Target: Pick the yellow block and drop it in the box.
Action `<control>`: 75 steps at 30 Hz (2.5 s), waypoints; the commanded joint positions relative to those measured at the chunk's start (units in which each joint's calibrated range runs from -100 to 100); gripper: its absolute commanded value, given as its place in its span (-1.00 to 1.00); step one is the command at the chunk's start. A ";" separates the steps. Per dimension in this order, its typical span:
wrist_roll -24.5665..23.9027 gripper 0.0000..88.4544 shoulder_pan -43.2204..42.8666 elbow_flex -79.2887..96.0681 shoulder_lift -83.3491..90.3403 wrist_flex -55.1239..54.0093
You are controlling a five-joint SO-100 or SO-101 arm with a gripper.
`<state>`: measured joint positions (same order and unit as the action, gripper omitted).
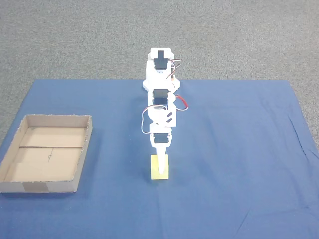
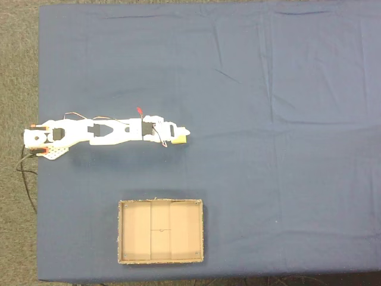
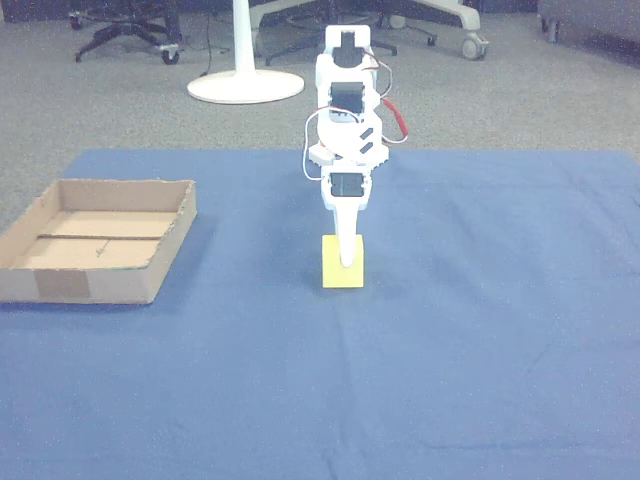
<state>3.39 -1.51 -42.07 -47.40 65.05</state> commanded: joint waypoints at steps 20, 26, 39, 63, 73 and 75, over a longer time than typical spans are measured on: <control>0.44 -0.61 4.78 8.22 24.56 0.72; 2.05 -0.60 14.84 14.29 47.70 2.96; 9.23 -0.58 39.22 56.46 55.21 -35.82; 10.79 -0.15 40.95 -10.87 2.87 -2.00; 4.74 -0.14 36.55 -5.80 24.06 4.28; 2.64 -0.23 33.09 -0.55 35.71 5.44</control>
<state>8.67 35.38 -44.82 -28.30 68.42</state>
